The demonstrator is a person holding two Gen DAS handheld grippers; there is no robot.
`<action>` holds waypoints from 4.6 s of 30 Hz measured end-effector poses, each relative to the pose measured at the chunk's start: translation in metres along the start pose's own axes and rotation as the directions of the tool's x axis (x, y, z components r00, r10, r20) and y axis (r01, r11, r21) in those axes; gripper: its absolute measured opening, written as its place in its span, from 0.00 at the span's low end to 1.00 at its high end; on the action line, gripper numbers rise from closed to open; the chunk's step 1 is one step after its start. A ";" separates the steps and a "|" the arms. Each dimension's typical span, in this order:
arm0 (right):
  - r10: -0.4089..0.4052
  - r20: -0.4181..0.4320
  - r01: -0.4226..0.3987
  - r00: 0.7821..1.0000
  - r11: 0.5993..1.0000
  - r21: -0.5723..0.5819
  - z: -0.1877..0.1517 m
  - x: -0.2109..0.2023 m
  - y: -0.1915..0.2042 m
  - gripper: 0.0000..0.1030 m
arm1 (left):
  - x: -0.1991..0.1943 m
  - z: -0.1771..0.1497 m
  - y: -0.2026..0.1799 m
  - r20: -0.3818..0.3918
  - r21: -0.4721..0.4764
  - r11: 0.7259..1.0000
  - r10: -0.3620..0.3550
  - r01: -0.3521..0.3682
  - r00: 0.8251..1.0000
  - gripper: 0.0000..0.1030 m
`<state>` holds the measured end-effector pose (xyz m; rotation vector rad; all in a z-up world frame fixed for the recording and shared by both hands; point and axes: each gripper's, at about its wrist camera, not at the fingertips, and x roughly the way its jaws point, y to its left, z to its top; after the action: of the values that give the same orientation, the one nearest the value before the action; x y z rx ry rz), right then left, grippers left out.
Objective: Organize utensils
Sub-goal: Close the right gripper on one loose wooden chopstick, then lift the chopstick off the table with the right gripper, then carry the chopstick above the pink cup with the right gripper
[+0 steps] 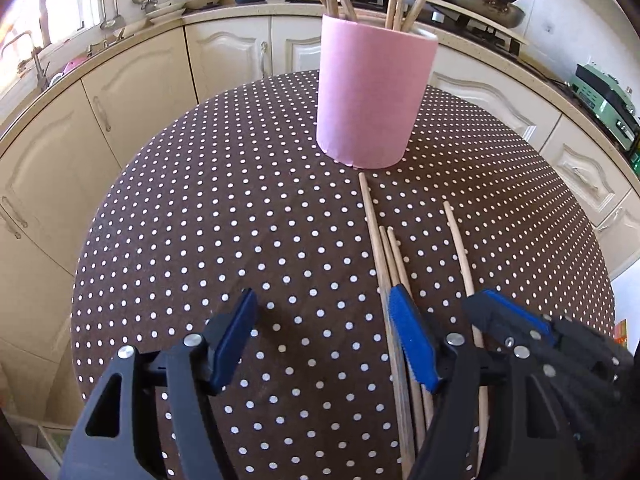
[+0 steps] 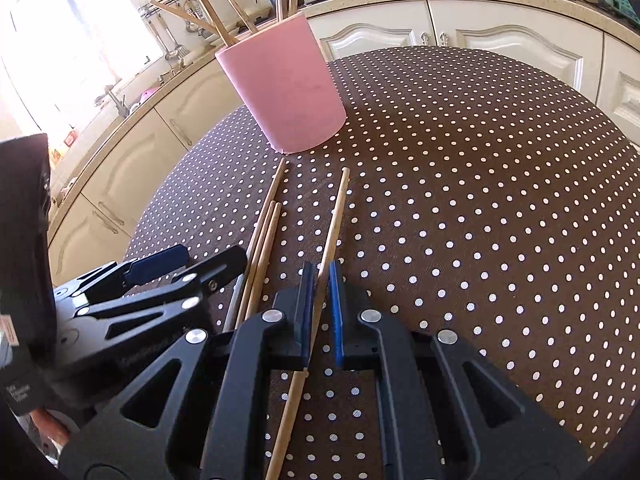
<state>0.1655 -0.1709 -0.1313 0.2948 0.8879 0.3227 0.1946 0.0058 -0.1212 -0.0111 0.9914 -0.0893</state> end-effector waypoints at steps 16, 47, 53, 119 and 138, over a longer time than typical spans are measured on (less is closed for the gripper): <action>-0.002 -0.001 0.002 1.000 1.000 -0.003 -0.004 -0.005 0.001 0.08 | 0.000 0.001 -0.014 -0.020 0.074 0.994 0.077 -0.075 0.997 0.49; -0.250 -0.027 0.243 0.968 0.958 -0.151 -0.020 -0.013 0.030 0.09 | -0.016 -0.022 0.005 0.006 0.057 0.997 0.043 -0.043 0.999 0.27; -0.288 0.012 0.286 0.958 0.943 -0.168 -0.018 -0.006 0.037 0.09 | -0.012 -0.016 0.013 0.031 0.042 0.999 0.026 -0.027 0.999 0.33; -0.088 0.248 0.098 0.965 0.995 -0.028 0.025 -0.071 -0.002 0.06 | -0.058 -0.003 0.020 0.204 -0.071 0.996 -0.042 0.057 0.978 0.07; -0.097 0.466 0.117 0.880 0.993 -0.015 0.072 -0.113 0.015 0.06 | -0.106 0.034 0.006 0.373 -0.089 0.996 0.006 0.029 0.928 0.07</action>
<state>0.1535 -0.2101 -0.0025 0.2671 0.4188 0.1555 0.1658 0.0191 -0.0144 -0.1159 0.6129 -0.0486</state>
